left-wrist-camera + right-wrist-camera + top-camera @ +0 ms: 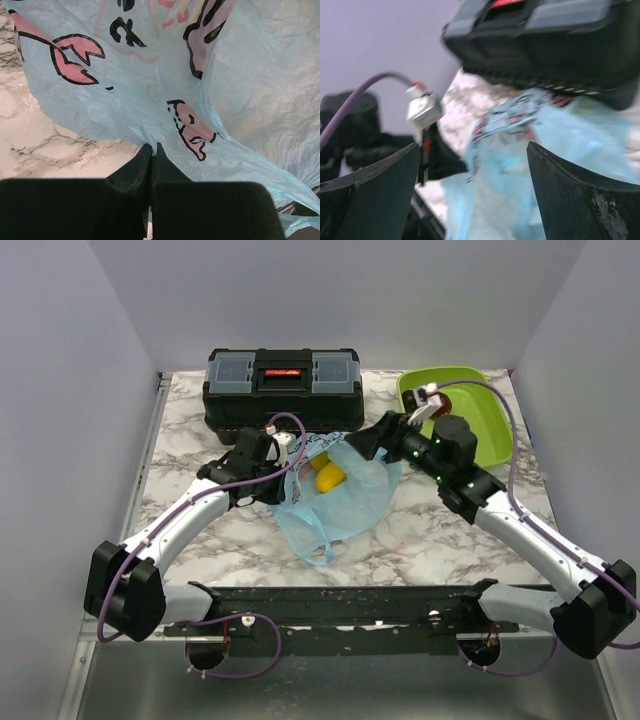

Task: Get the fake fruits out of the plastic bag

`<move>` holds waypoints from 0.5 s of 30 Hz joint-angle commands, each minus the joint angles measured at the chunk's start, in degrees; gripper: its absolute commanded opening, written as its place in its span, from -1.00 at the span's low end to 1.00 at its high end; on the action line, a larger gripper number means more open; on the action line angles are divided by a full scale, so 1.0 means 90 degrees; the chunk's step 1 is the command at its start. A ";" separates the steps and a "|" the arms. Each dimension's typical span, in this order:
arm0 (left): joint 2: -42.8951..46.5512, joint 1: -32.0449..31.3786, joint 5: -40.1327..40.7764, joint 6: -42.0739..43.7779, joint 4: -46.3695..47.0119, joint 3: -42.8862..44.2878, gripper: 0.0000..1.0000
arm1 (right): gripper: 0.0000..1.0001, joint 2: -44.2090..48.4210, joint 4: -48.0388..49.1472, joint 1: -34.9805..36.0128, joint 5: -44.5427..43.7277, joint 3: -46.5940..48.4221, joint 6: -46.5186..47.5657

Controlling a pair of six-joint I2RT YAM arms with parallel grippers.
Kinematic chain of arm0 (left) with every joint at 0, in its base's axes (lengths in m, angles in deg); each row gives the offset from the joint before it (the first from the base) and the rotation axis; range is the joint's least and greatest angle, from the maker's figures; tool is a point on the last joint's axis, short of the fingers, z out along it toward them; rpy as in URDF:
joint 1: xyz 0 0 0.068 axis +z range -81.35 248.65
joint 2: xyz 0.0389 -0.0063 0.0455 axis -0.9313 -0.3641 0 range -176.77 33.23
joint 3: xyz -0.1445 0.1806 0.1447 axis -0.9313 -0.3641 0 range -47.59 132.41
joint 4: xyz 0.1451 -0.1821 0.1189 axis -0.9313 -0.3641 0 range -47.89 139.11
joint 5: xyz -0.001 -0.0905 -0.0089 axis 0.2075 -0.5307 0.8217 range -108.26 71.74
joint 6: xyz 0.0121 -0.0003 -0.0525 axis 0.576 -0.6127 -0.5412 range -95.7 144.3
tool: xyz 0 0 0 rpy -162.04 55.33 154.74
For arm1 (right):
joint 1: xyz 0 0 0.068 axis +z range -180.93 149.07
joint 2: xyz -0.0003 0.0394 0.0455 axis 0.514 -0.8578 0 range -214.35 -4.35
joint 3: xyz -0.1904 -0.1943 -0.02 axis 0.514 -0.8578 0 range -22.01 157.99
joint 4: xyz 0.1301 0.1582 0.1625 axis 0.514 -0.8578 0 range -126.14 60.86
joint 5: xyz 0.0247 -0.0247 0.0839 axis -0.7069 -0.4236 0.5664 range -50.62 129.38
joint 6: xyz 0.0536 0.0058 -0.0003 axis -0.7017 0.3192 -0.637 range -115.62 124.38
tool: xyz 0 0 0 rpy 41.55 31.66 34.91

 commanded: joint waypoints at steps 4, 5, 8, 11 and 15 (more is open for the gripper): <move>0.0021 0.0027 -0.0156 0.0019 0.0035 0.0084 -1.00 | 0.71 -0.0551 -0.0052 0.1421 -0.0379 0.0247 -0.0457; 0.0020 0.0020 -0.0162 0.0019 0.0033 0.0084 -1.00 | 0.69 -0.0684 0.0028 0.1561 -0.0453 0.0204 -0.0518; 0.0047 0.0021 -0.0147 0.0019 0.0033 0.0080 -1.00 | 0.57 -0.1105 0.0046 0.1734 -0.0548 0.0128 -0.0694; 0.0053 0.0025 -0.0128 0.0028 0.0038 0.0084 -1.00 | 0.56 -0.1392 -0.0020 0.1885 -0.0910 0.0127 -0.0593; 0.0054 0.0020 -0.0164 0.0019 0.0040 0.0088 -1.00 | 0.41 -0.1899 -0.0167 0.1905 -0.1103 0.0180 -0.0460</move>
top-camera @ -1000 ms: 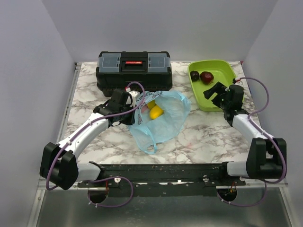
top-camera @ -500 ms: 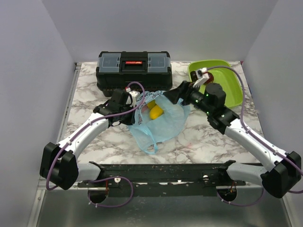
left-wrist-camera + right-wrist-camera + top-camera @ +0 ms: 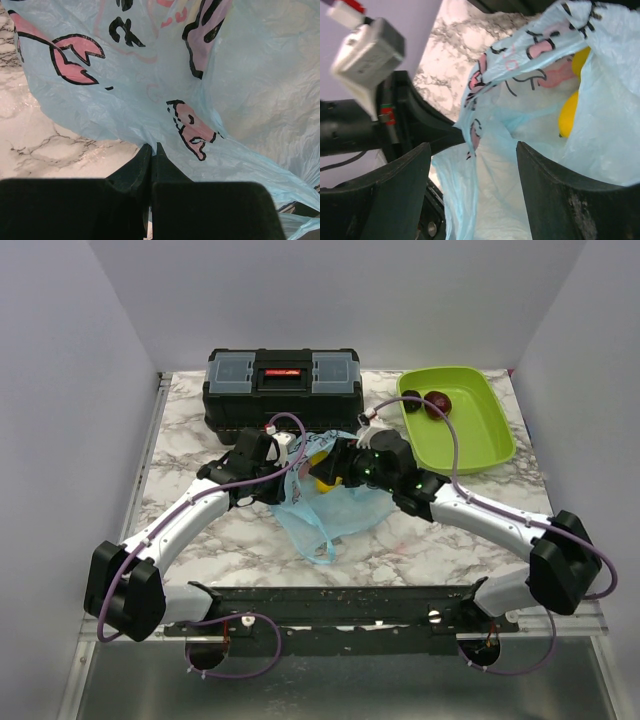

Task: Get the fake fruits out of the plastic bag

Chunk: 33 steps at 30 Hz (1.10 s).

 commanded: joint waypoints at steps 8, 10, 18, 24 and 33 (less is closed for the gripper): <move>0.0054 0.0020 -0.0138 0.0029 0.0027 0.0084 -1.00 | 0.17 -0.1434 -0.0542 0.0057 -0.1402 0.0377 0.0354; 0.0042 0.0022 -0.0145 0.0029 0.0023 0.0088 -1.00 | 0.17 -0.1639 -0.0640 0.0062 -0.1804 0.0528 0.0422; 0.0053 0.0028 -0.0157 0.0024 0.0027 0.0089 -1.00 | 0.19 -0.2308 -0.0753 0.0059 -0.2453 0.0830 -0.0305; 0.0060 0.0020 -0.0192 0.0029 0.0023 0.0094 -1.00 | 0.27 -0.2551 -0.0894 0.0058 -0.2658 0.0976 -0.1032; 0.0090 0.0020 -0.0223 0.0029 0.0033 0.0093 -1.00 | 0.52 -0.2894 -0.1153 0.0058 -0.3039 0.1277 -0.1698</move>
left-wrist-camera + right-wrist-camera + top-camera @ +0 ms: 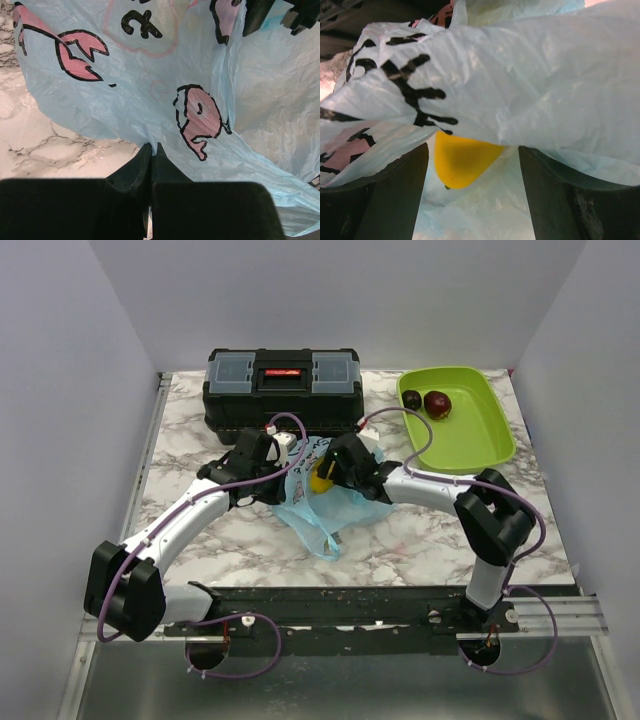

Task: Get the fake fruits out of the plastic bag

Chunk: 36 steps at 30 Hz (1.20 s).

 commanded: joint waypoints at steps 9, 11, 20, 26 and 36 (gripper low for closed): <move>0.0118 0.0020 -0.0187 0.0029 0.0035 0.0084 -1.00 | 0.58 -0.0869 -0.0363 0.0034 -0.0829 0.0693 -0.0647; 0.0129 0.0020 -0.0191 0.0029 0.0043 0.0084 -1.00 | 0.56 -0.1024 -0.0398 0.0033 -0.0820 0.0779 -0.0652; 0.0120 0.0020 -0.0182 0.0027 0.0033 0.0084 -1.00 | 0.33 -0.0931 -0.0178 0.0035 -0.0639 0.0587 -0.0572; 0.0101 0.0020 -0.0162 0.0024 0.0038 0.0082 -1.00 | 0.05 -0.0229 0.0472 0.0033 -0.0235 0.0103 -0.0446; 0.0081 0.0020 -0.0181 0.0029 0.0033 0.0093 -1.00 | -0.34 0.0926 0.1767 0.0034 0.0899 -0.0808 0.0032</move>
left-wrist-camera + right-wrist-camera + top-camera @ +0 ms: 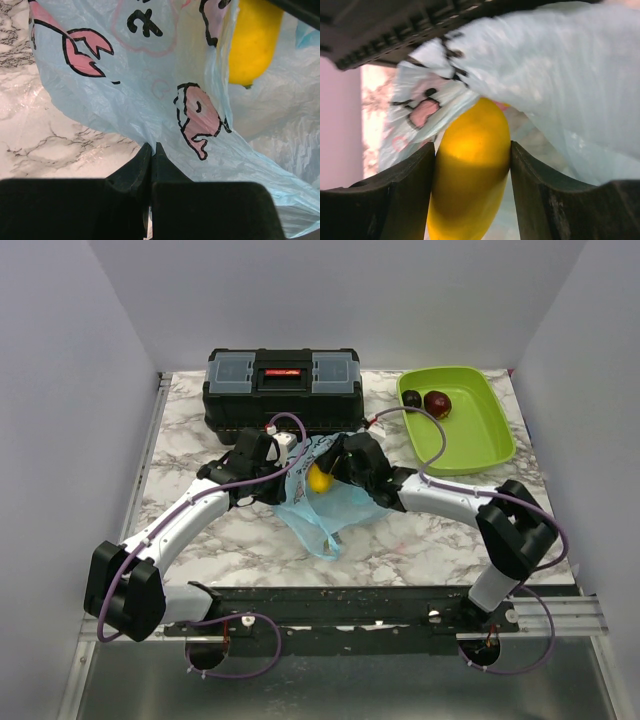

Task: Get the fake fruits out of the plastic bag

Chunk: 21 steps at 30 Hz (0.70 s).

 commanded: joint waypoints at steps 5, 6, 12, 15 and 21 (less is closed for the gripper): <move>0.0097 0.0021 -0.0130 0.0027 0.0033 0.0084 -1.00 | -0.63 0.0391 0.1242 0.0036 0.1441 -0.0495 0.0748; 0.0102 0.0021 -0.0128 0.0029 0.0039 0.0084 -1.00 | -0.69 0.0376 0.1276 0.0033 0.1582 -0.0498 0.0837; 0.0087 0.0020 -0.0116 0.0029 0.0040 0.0080 -1.00 | -0.99 0.0577 0.1266 0.0033 0.1980 -0.0551 0.1329; 0.0062 0.0020 -0.0128 0.0029 0.0029 0.0083 -1.00 | -0.99 0.0915 0.1339 0.0041 0.1818 -0.0753 0.1551; 0.0027 0.0020 -0.0130 0.0028 0.0028 0.0094 -1.00 | -0.98 0.2002 0.1434 0.0034 0.0884 -0.1294 0.1917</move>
